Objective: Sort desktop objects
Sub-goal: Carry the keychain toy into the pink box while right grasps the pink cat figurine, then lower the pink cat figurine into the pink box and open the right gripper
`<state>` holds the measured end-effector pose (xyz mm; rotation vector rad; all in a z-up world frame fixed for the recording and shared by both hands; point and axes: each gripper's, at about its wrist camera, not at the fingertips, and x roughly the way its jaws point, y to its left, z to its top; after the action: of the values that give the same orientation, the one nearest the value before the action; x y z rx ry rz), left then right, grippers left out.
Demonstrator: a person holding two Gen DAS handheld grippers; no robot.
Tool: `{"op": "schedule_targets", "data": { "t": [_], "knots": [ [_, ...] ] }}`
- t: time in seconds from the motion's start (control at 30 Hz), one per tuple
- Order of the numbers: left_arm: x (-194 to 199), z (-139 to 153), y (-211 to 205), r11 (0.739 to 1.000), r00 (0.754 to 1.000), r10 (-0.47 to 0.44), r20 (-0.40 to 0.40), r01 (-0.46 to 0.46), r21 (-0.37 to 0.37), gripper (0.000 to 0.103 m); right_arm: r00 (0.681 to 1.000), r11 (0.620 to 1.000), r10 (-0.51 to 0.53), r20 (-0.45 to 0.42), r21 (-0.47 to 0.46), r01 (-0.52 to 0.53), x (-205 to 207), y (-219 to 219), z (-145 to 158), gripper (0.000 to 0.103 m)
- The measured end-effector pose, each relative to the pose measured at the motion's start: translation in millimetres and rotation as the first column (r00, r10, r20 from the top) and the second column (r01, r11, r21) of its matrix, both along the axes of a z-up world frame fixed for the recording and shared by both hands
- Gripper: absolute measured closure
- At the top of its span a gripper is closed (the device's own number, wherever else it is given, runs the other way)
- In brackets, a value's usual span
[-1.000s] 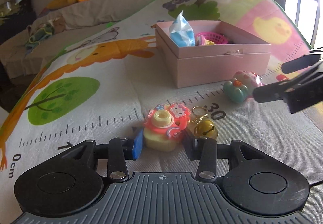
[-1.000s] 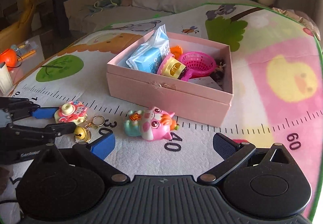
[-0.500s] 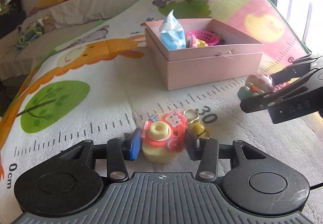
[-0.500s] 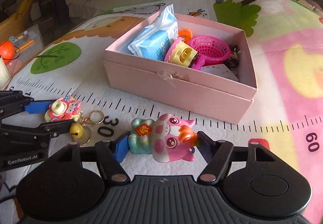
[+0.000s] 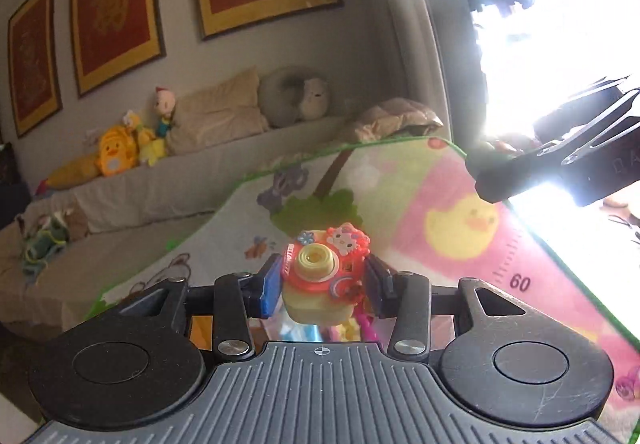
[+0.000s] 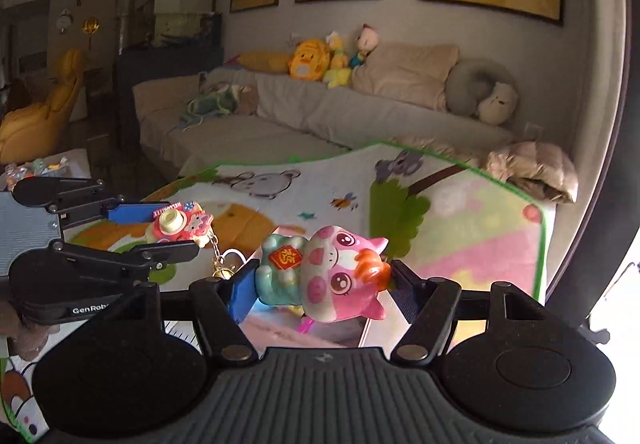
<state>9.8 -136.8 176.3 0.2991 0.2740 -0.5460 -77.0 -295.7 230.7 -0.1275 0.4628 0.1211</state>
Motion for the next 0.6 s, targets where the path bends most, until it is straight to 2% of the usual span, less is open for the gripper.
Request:
{"op": "schedule_targets", "data": {
  "t": [0.07,0.17,0.2,0.23,0.3,0.43,0.53,0.6],
  "knots": [
    [29.6,-7.9,-20.0,1.000,1.000,0.024,-0.006,-0.024,0.003,0.053,1.000,1.000,-0.026,0.011,0.018,0.026,16.3,-8.1,6.3,0.035],
    [66.7,-27.0,-18.5,0.998,0.988,0.009,-0.155,-0.019,-0.059,0.049,0.998,0.997,-0.060,-0.010,0.044,0.060,45.7,-18.4,3.1,0.035],
    [69.9,-33.5,-11.5,0.996,0.982,0.011,-0.189,-0.027,-0.082,0.043,0.998,0.997,-0.066,-0.017,0.049,0.067,52.6,-20.9,0.5,0.035],
    [70.4,-41.4,-2.1,0.995,0.978,0.010,-0.209,-0.031,-0.094,0.035,0.997,0.996,-0.070,-0.028,0.054,0.071,60.5,-24.7,-4.4,0.035],
    [63.9,-57.6,10.4,0.995,0.973,0.036,-0.226,-0.055,-0.077,0.028,0.996,0.996,-0.071,-0.048,0.059,0.074,73.0,-28.9,-14.2,0.035],
    [51.3,-90.5,26.4,0.996,0.948,0.079,-0.309,-0.086,-0.010,0.023,0.988,0.989,-0.068,-0.136,0.120,0.085,111.4,-30.2,-38.1,0.035],
    [48.6,-108.0,32.4,0.995,0.927,0.094,-0.364,-0.096,0.011,0.016,0.972,0.977,-0.062,-0.228,0.185,0.106,149.7,-24.4,-62.6,0.035],
    [44.9,-114.6,38.5,0.993,0.921,0.111,-0.375,-0.113,0.014,0.011,0.967,0.974,-0.082,-0.242,0.184,0.129,174.3,-17.4,-77.7,0.035]
  ]
}}
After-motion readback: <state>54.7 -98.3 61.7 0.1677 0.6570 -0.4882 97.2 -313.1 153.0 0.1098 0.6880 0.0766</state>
